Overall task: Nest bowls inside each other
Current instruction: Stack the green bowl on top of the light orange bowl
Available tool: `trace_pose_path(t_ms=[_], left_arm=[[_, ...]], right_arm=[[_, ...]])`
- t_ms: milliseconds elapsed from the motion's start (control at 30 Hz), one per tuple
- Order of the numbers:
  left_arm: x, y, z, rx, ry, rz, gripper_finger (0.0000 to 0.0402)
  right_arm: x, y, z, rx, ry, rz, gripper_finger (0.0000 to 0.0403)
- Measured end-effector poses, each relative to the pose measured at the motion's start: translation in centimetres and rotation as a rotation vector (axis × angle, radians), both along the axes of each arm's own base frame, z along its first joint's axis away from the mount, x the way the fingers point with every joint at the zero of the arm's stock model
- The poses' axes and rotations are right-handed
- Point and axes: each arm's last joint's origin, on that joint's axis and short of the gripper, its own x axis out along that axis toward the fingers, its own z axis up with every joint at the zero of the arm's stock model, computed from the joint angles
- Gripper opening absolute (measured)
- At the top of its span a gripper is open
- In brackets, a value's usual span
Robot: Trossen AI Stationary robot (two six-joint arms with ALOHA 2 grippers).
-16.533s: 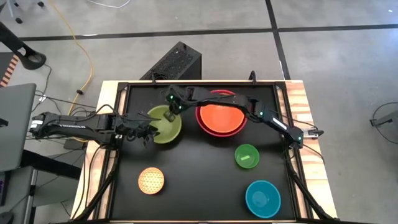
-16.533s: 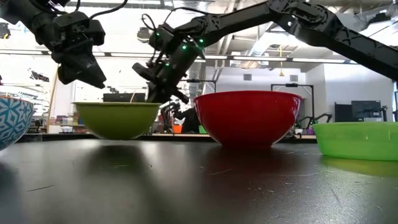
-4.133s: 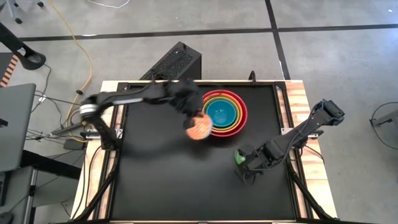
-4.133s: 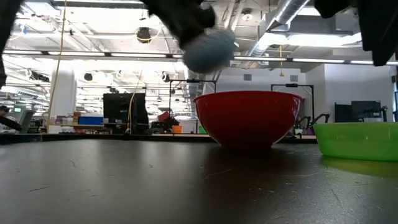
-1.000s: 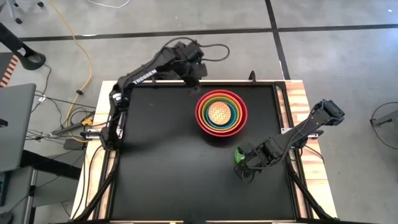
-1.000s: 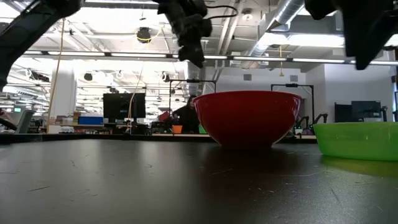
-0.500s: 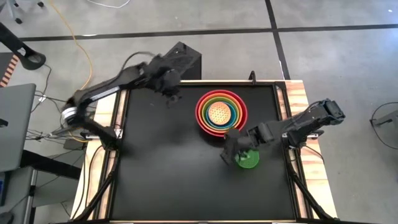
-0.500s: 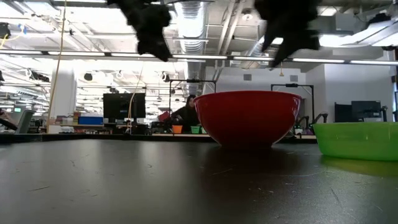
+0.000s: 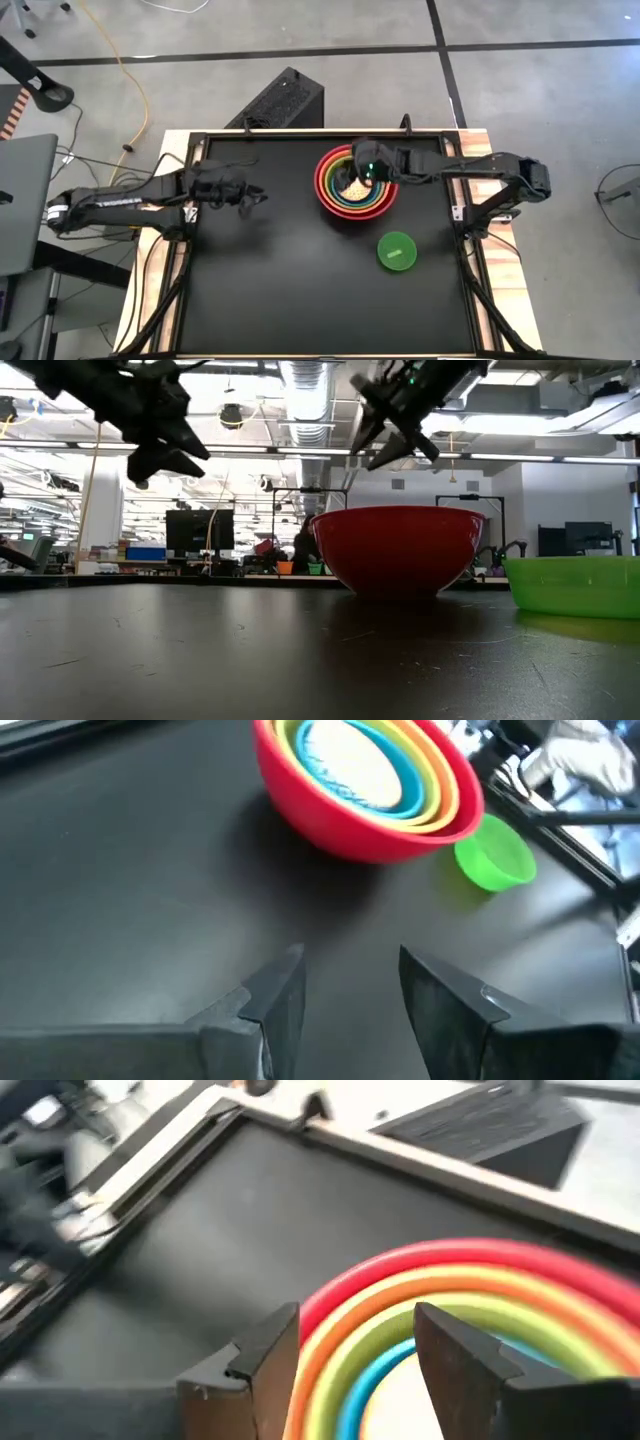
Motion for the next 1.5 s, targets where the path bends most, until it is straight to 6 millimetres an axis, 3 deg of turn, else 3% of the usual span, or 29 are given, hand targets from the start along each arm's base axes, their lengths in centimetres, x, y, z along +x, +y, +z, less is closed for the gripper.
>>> trace_pose_path(t_ms=[167, 267, 333, 400, 667, 867, 1033, 1267, 1500], left_arm=[[-1.1, -1.1, -0.1, 0.002, -0.047, 0.047, 0.0151], [-1.1, -1.4, 0.2, 0.016, -0.069, 0.049, 0.0151], [-1.1, -1.6, 0.3, 0.021, -0.078, 0.049, 0.0151], [-1.1, -1.6, 0.3, 0.022, -0.076, 0.045, 0.0151], [-1.0, -1.8, 0.1, 0.049, -0.057, 0.032, 0.0151], [-0.8, -1.7, -0.1, 0.122, -0.022, 0.032, 0.0151], [-0.4, -1.7, -0.5, 0.163, 0.019, -0.007, 0.0151], [-0.1, -1.6, -0.6, 0.175, 0.032, -0.016, 0.0151], [-0.1, -1.8, -0.6, 0.154, 0.02, -0.06, 0.0151]], right_arm=[[-0.6, -3.3, -0.7, 0.014, 0.041, -0.073, 0.0176], [-0.6, -4.0, -2.1, 0.07, 0.126, -0.061, 0.0104], [-0.7, -3.9, -3.2, 0.1, 0.22, -0.056, 0.0046], [-0.9, -3.2, -4.2, 0.13, 0.315, -0.031, 0.0014], [-3.0, 2.6, -1.5, 0.163, 0.315, 0.141, 0.0043], [-6.6, 7.6, -0.7, 0.337, 0.469, 0.282, 0.0037], [-9.6, 11.0, -0.6, 0.405, 0.597, 0.209, 0.0034], [-11.5, 11.8, -1.9, 0.55, 0.735, -0.034, 0.0066], [-11.8, 11.2, -6.1, 0.616, 0.823, -0.011, 0.0148]])
